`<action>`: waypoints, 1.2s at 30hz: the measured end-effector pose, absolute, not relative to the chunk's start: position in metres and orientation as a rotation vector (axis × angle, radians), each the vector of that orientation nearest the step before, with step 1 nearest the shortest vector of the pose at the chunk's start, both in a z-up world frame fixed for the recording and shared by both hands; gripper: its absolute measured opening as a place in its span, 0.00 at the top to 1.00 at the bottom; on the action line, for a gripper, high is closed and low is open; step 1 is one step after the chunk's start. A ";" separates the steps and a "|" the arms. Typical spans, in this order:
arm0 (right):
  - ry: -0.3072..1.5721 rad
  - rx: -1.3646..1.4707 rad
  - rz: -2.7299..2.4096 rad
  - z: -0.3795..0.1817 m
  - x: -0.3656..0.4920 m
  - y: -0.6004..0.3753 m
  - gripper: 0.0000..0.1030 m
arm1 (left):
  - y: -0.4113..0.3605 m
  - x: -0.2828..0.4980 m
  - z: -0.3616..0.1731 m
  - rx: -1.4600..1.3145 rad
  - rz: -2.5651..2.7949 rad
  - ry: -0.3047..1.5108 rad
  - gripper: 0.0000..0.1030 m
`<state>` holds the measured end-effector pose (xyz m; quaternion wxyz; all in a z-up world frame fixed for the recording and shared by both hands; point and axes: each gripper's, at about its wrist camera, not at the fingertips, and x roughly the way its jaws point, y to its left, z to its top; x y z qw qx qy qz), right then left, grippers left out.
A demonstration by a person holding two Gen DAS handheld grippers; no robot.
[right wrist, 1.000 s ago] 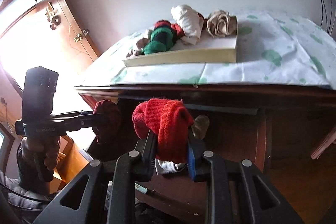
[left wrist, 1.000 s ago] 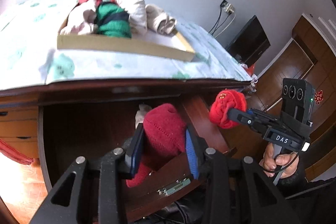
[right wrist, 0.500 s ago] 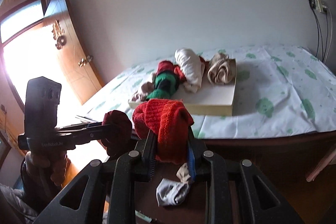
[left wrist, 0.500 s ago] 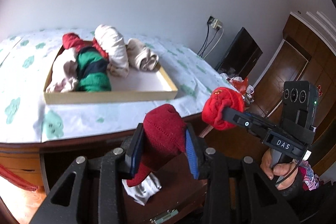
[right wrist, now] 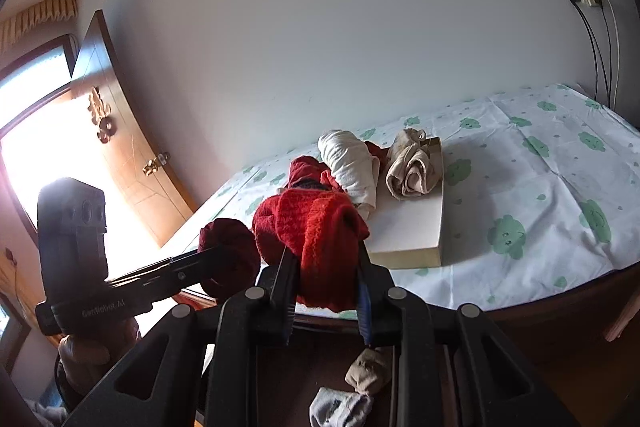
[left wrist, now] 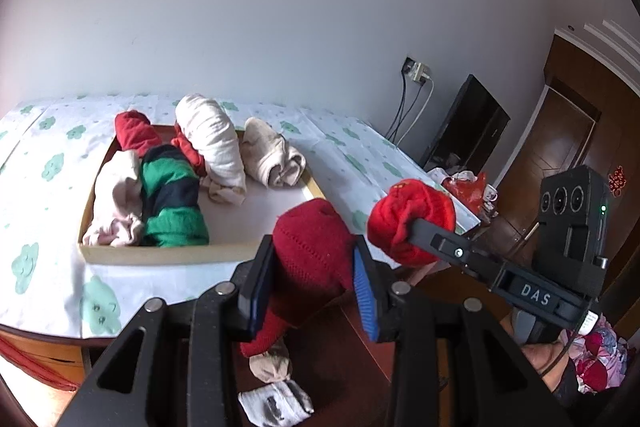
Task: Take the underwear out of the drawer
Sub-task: 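Lift both red items out of the drawer toward the tray, then carry the red sock and dark red cloth over the tray and lower them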
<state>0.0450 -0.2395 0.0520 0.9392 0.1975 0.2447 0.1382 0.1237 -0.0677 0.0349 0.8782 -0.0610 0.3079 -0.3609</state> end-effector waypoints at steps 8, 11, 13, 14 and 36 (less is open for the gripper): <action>0.471 0.410 0.285 0.059 0.054 -0.241 0.74 | -0.080 0.135 0.035 -0.111 -0.734 0.647 0.65; 0.460 0.412 0.277 0.062 0.056 -0.242 0.74 | -0.083 0.138 0.034 -0.109 -0.723 0.647 0.65; 0.455 0.411 0.271 0.063 0.058 -0.243 0.74 | -0.084 0.140 0.034 -0.110 -0.725 0.650 0.65; 0.455 0.414 0.272 0.063 0.059 -0.244 0.74 | -0.085 0.140 0.034 -0.109 -0.724 0.650 0.65; 0.433 0.358 0.204 0.068 0.075 -0.247 0.74 | -0.107 0.162 0.039 -0.035 -0.639 0.624 0.65</action>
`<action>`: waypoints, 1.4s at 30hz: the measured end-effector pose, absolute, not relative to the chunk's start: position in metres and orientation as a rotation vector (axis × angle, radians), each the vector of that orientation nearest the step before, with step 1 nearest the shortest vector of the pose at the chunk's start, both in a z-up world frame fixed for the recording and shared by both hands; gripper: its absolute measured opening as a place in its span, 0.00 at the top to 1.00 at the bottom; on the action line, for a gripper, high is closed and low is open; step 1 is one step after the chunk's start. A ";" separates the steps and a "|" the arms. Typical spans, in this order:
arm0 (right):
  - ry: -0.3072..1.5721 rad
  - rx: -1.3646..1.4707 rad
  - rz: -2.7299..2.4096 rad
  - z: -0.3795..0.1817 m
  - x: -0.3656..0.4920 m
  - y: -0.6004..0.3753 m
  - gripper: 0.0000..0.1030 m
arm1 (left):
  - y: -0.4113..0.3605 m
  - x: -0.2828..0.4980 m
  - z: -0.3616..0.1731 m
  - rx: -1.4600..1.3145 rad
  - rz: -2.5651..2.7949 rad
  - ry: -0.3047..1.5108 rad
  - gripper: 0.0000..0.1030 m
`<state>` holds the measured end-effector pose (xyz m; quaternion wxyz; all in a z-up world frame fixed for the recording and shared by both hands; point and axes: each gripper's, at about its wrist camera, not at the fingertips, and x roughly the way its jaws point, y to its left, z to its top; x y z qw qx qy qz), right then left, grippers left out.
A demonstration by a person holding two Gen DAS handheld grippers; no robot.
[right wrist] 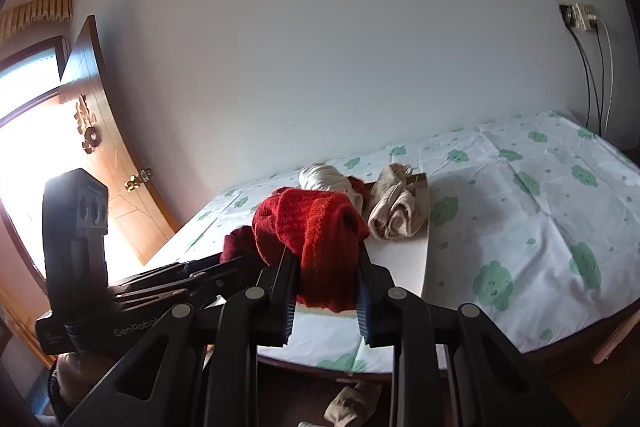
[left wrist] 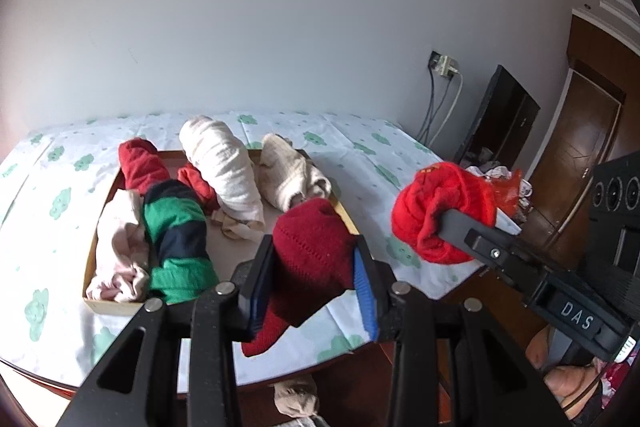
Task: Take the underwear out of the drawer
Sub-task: 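Carry the red sock and dark red cloth over the tray and lower them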
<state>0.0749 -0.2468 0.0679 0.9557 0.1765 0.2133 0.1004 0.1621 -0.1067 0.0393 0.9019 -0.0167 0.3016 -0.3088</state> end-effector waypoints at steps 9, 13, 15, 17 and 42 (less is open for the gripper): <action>0.409 0.325 0.180 0.076 0.086 -0.248 0.74 | -0.112 0.173 0.038 -0.034 -0.639 0.633 0.65; 0.401 0.294 0.156 0.077 0.088 -0.245 0.74 | -0.113 0.182 0.036 -0.042 -0.624 0.639 0.65; 0.398 0.275 0.139 0.076 0.090 -0.243 0.74 | -0.116 0.188 0.034 -0.046 -0.618 0.649 0.65; 0.406 0.282 0.137 0.074 0.094 -0.244 0.74 | -0.118 0.192 0.033 -0.048 -0.615 0.655 0.65; 0.462 0.274 0.068 0.058 0.128 -0.254 0.74 | -0.123 0.226 0.021 -0.083 -0.603 0.711 0.65</action>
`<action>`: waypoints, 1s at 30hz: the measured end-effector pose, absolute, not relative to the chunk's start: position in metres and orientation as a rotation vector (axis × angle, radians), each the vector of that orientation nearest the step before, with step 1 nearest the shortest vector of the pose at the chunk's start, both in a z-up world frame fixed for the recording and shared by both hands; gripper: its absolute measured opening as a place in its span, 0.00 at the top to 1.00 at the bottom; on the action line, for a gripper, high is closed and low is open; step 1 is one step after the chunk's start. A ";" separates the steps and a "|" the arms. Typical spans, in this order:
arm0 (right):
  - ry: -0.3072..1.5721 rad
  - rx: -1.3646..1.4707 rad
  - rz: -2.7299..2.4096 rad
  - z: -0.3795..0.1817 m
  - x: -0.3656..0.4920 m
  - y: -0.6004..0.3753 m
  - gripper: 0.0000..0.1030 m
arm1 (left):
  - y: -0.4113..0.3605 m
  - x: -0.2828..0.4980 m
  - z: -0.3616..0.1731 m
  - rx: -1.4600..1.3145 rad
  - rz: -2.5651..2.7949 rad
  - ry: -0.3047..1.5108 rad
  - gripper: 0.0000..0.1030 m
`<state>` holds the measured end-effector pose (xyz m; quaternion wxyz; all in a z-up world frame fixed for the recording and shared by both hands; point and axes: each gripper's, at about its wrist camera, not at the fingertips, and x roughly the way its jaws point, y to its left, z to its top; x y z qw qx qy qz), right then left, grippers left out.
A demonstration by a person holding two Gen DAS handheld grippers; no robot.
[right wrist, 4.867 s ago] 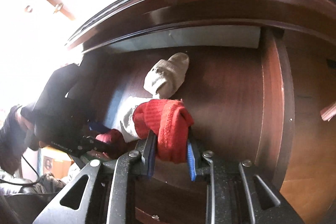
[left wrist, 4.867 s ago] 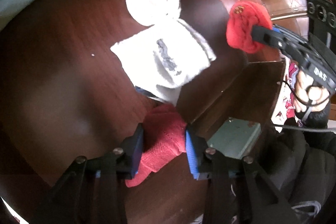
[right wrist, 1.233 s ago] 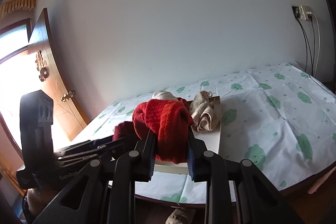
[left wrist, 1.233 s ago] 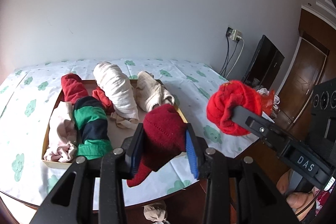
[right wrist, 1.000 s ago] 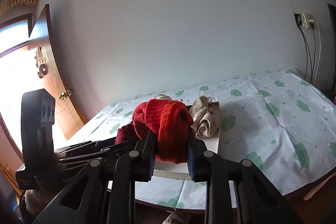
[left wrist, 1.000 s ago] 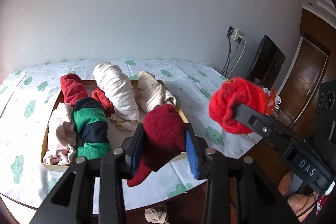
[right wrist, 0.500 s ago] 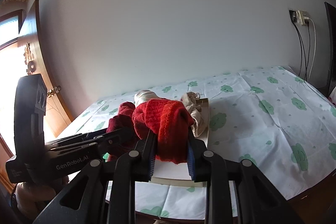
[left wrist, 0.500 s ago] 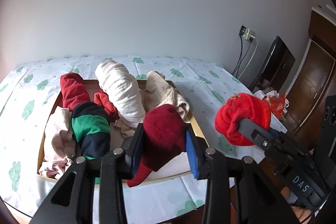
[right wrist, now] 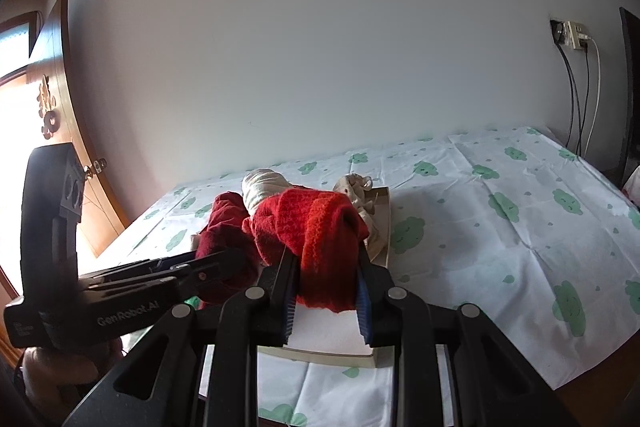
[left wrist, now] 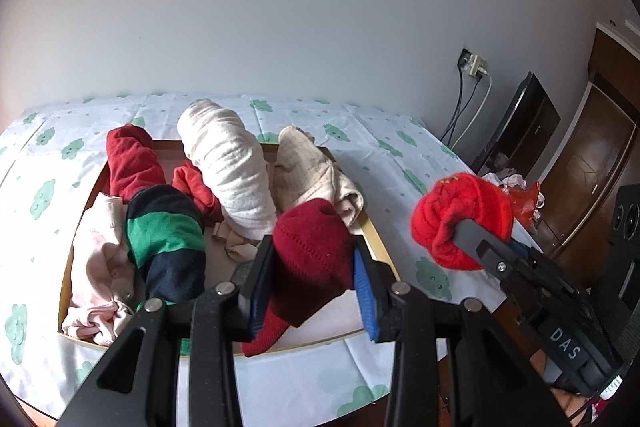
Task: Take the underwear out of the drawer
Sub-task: 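Carry the red sock and dark red cloth over the tray and lower them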
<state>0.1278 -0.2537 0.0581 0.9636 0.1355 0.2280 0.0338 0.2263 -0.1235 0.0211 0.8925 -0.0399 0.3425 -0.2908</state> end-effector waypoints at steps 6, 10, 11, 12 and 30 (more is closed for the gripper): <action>0.483 0.269 0.055 0.055 0.142 -0.251 0.74 | -0.131 0.244 0.020 -0.086 -0.580 0.729 0.65; 0.513 0.288 0.062 0.049 0.158 -0.250 0.74 | -0.135 0.251 0.015 -0.083 -0.571 0.743 0.65; 0.518 0.289 0.064 0.047 0.162 -0.250 0.74 | -0.135 0.252 0.013 -0.083 -0.566 0.748 0.65; 0.524 0.286 0.061 0.046 0.165 -0.249 0.74 | -0.135 0.255 0.010 -0.082 -0.558 0.754 0.65; 0.688 0.254 0.045 -0.003 0.227 -0.234 0.74 | -0.139 0.283 -0.033 -0.040 -0.470 0.849 0.65</action>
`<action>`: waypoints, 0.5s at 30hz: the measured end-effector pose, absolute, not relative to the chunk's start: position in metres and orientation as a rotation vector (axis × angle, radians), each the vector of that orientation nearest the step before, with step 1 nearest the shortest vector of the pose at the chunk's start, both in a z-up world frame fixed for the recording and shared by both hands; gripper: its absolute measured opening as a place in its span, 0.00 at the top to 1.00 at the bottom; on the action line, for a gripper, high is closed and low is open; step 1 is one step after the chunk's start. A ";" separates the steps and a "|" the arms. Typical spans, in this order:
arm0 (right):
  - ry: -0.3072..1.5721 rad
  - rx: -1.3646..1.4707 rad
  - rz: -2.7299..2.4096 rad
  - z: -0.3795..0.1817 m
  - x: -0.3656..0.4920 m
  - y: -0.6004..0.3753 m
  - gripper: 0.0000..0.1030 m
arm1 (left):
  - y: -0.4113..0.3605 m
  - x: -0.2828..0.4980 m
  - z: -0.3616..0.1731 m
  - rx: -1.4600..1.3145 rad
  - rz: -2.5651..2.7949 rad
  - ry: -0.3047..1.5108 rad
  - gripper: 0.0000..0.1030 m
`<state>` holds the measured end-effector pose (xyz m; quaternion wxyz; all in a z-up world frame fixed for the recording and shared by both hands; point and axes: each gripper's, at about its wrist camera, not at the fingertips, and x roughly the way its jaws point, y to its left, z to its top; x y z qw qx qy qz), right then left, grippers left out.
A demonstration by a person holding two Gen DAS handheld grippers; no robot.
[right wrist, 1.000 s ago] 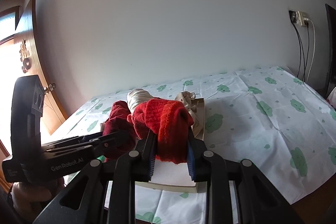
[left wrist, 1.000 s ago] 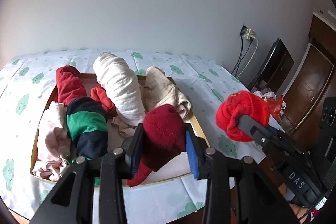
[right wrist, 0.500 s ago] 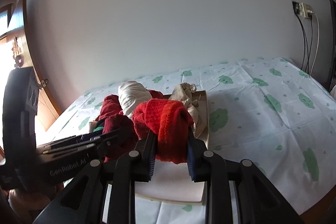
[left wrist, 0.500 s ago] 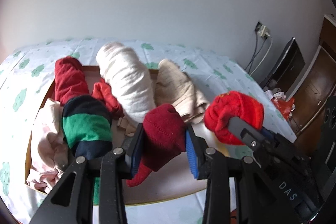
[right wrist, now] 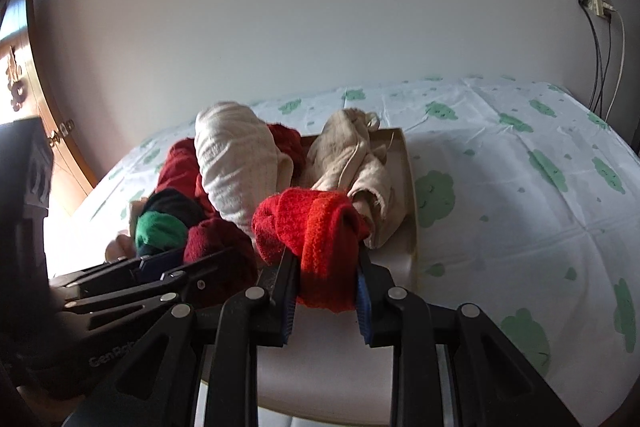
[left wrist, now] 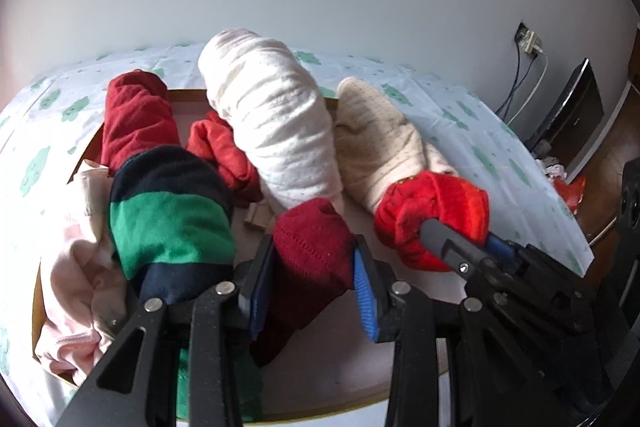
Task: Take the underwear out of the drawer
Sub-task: 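Carry the red sock and dark red cloth over the tray and lower them, then open both grippers to release the red items into the tray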
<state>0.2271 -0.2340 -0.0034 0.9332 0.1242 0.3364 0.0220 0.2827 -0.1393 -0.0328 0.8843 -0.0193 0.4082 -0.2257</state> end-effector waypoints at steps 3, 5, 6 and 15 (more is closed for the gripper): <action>0.710 0.248 0.039 -0.008 0.232 -0.232 0.74 | -0.139 0.283 -0.034 -0.038 -0.470 0.848 0.65; 0.724 0.242 0.035 -0.011 0.234 -0.232 0.74 | -0.142 0.281 -0.035 -0.017 -0.464 0.837 0.64; 0.729 0.238 0.032 -0.013 0.235 -0.231 0.74 | -0.144 0.281 -0.036 -0.008 -0.462 0.832 0.64; 0.756 0.204 0.019 -0.028 0.242 -0.234 0.73 | -0.149 0.283 -0.045 0.029 -0.441 0.781 0.56</action>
